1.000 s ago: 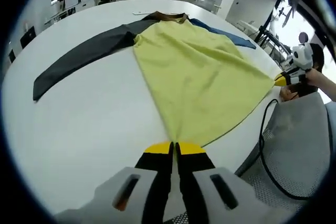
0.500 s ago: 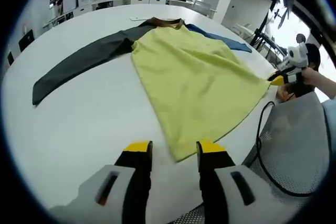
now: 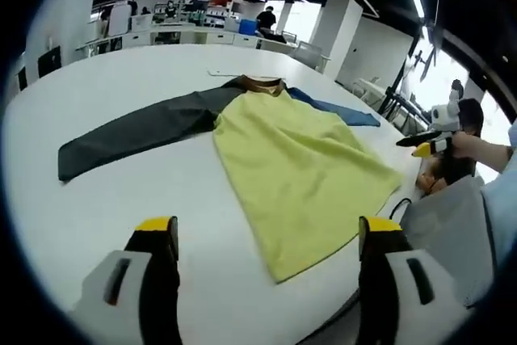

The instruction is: Fold the garment on the visible template until the final outline fits inside the template.

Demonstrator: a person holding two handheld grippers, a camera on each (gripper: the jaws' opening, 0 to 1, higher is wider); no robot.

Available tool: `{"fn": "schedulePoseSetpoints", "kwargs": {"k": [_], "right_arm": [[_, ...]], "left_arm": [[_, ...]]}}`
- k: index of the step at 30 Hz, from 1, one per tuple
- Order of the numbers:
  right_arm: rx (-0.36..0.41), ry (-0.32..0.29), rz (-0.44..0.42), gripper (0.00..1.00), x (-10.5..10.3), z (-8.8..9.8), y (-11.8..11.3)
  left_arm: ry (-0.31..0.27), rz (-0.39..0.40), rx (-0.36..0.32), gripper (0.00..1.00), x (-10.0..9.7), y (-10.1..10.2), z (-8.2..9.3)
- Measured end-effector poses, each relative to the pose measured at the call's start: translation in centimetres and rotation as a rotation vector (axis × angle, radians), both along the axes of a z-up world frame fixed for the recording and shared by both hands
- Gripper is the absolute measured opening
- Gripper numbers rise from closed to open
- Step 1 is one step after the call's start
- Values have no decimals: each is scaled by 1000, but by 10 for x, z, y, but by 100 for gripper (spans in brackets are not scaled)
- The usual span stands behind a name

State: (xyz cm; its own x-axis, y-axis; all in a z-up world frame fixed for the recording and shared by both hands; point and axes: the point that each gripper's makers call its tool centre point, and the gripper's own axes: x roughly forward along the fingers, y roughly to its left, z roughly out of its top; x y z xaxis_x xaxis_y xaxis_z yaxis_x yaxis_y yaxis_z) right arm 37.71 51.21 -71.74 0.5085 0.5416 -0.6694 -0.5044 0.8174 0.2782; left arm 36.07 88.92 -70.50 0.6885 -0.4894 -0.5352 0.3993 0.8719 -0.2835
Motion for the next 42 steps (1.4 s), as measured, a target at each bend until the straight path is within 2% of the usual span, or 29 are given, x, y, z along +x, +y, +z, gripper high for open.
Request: {"fn": "schedulePoseSetpoints", "kwargs": {"k": [4, 7, 12, 19, 22, 26, 27, 28, 29, 30, 32, 33, 34, 35, 40, 42], "right_arm": [[-2, -21, -22, 91, 12, 4, -8], [-22, -58, -27, 100, 18, 10, -9], [-58, -91, -23, 99, 37, 17, -24], [-75, -142, -108, 95, 84, 39, -67], [-104, -164, -161, 91, 106, 42, -94], [-92, -199, -343, 91, 139, 48, -136], [-117, -215, -354, 87, 145, 50, -145], [-182, -246, -357, 84, 155, 50, -159], [-207, -236, -379, 79, 158, 49, -167], [-179, -216, -435, 77, 165, 48, -175], [-191, -236, -440, 74, 177, 47, -183], [-213, -224, -451, 73, 180, 44, -189], [-226, -208, -455, 72, 183, 39, -193], [-214, -189, -477, 71, 203, 30, -203], [-242, -146, -454, 69, 221, 5, -221], [-233, -121, -474, 69, 225, -4, -228]], "left_arm": [[-43, -5, -8, 99, 6, 1, 11], [-60, -15, -5, 99, 8, 1, 15], [-91, -17, -12, 99, 11, 0, 23], [-100, -14, -16, 98, 14, -2, 25], [-101, -8, -10, 97, 16, -1, 25], [-113, 22, -5, 95, 20, 3, 26], [-117, 32, -8, 95, 20, 3, 27], [-120, 36, -13, 95, 20, 3, 27], [-124, 42, -19, 95, 20, 3, 28], [-122, 45, -20, 94, 20, 3, 27], [-123, 51, -15, 95, 19, 2, 27], [-119, 52, -14, 95, 18, 2, 27], [-115, 53, -14, 94, 18, 2, 26], [-114, 55, -14, 93, 18, 2, 26], [-114, 87, -12, 92, 20, 6, 29], [-116, 94, 0, 92, 20, 9, 29]]}}
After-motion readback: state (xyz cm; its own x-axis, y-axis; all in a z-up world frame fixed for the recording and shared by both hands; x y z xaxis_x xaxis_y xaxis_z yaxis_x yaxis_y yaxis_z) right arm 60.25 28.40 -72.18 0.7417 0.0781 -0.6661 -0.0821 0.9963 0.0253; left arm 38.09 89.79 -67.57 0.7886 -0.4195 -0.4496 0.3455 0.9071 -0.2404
